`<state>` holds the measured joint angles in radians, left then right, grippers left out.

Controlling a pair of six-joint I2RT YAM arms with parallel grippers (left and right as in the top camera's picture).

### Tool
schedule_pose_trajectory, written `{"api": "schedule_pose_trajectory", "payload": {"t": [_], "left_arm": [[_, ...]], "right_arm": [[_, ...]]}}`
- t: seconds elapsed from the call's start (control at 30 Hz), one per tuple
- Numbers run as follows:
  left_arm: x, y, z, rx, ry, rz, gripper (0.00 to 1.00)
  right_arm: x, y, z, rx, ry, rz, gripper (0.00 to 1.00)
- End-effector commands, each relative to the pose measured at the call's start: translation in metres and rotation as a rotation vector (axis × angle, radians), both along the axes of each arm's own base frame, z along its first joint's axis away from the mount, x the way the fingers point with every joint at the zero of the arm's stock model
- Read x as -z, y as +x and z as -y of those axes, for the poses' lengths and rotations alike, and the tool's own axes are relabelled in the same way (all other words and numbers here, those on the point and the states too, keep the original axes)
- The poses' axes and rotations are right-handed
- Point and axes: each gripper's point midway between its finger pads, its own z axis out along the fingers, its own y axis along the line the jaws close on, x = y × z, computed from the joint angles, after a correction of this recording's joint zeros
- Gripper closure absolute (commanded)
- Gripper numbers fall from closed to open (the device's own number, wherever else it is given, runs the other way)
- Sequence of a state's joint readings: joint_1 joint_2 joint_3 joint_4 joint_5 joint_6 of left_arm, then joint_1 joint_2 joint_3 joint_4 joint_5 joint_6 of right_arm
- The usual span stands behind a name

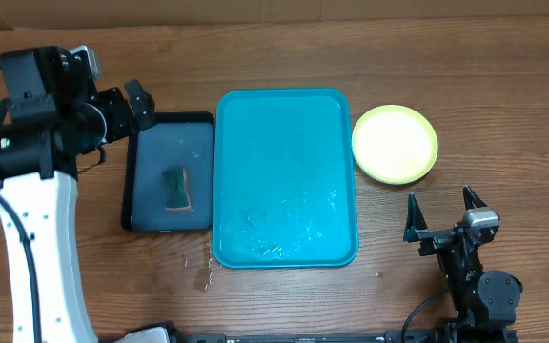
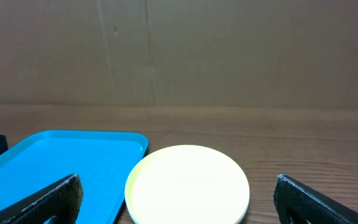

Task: Clean dirty plates on tray and stack at the side

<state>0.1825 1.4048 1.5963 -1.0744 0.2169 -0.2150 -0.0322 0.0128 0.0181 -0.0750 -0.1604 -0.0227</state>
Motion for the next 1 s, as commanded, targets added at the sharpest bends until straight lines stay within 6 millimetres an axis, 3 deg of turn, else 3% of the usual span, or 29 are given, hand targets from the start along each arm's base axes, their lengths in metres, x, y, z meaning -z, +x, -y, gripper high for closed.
{"api": "schedule_pose_trajectory", "payload": {"t": [0.0, 0.33, 0.67, 0.8, 0.97], "left_arm": [[-0.037, -0.018, 0.011, 0.016, 0.003, 0.109, 0.00], [-0.102, -0.073, 0.020, 0.018, 0.042, 0.327, 0.00], [-0.162, -0.156, 0.034, 0.020, 0.089, 0.592, 0.00], [-0.177, -0.197, 0.041, 0.021, 0.107, 0.691, 0.00], [-0.181, -0.246, 0.042, -0.013, 0.146, 0.778, 0.00]], "right_arm": [[0.001, 0.000, 0.000, -0.002, -0.005, 0.006, 0.00], [0.001, 0.000, 0.000, -0.002, -0.005, 0.006, 0.00], [0.001, 0.000, 0.000, -0.002, -0.005, 0.006, 0.00], [0.001, 0.000, 0.000, -0.002, -0.005, 0.006, 0.00], [0.001, 0.000, 0.000, -0.002, -0.005, 0.006, 0.00]]}}
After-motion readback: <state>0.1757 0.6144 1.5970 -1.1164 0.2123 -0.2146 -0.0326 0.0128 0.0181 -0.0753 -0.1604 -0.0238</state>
